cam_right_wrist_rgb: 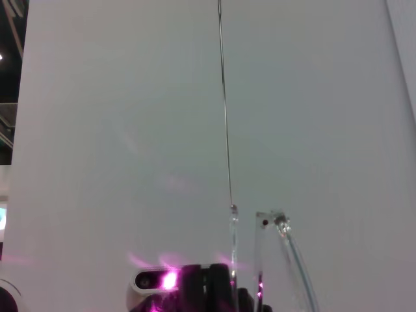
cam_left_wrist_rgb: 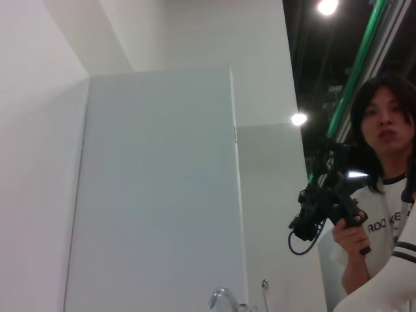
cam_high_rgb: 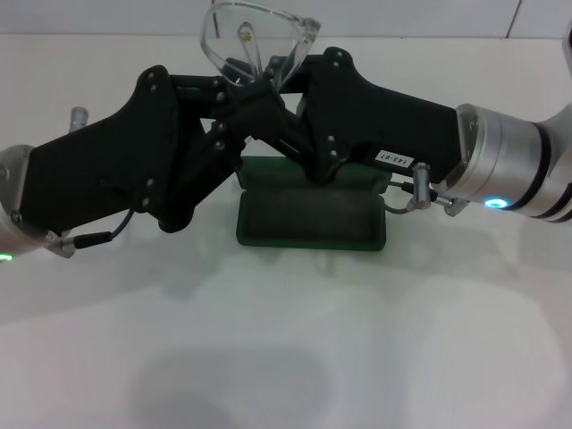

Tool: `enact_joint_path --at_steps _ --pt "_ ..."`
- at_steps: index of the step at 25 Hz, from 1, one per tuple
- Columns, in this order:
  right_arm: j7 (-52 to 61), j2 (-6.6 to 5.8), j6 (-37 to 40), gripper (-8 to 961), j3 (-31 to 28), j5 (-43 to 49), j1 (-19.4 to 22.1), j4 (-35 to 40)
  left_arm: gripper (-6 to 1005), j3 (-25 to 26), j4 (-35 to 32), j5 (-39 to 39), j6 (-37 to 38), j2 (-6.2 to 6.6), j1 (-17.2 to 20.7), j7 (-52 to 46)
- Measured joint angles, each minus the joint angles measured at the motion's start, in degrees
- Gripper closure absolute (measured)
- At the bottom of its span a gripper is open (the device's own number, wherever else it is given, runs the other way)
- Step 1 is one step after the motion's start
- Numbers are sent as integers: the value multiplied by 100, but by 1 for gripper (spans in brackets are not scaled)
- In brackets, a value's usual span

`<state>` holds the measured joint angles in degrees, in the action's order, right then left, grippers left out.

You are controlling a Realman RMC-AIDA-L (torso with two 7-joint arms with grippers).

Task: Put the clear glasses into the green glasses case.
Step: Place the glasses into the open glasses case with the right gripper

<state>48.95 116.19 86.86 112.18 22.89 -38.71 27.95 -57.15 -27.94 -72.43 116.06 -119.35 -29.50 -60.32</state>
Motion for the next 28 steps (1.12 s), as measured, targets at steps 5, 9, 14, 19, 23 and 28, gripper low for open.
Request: enact_joint_path --at_steps 5,9,14,19,23,28 --pt "9 0 -3 838 50 4 -11 0 930 3 0 2 -3 0 4 27" --pt "14 0 -4 838 62 6 -13 0 930 3 0 2 -5 0 13 59" --pt "17 0 -3 839 62 6 -14 3 930 3 8 2 -5 0 19 65" --pt "18 0 6 839 61 6 -14 6 930 3 67 2 -3 0 34 65" --pt "10 0 24 839 39 5 31 9 930 -1 70 2 3 0 76 62" --pt "-19 0 18 839 4 -17 43 8 930 -33 39 2 10 8 114 22"
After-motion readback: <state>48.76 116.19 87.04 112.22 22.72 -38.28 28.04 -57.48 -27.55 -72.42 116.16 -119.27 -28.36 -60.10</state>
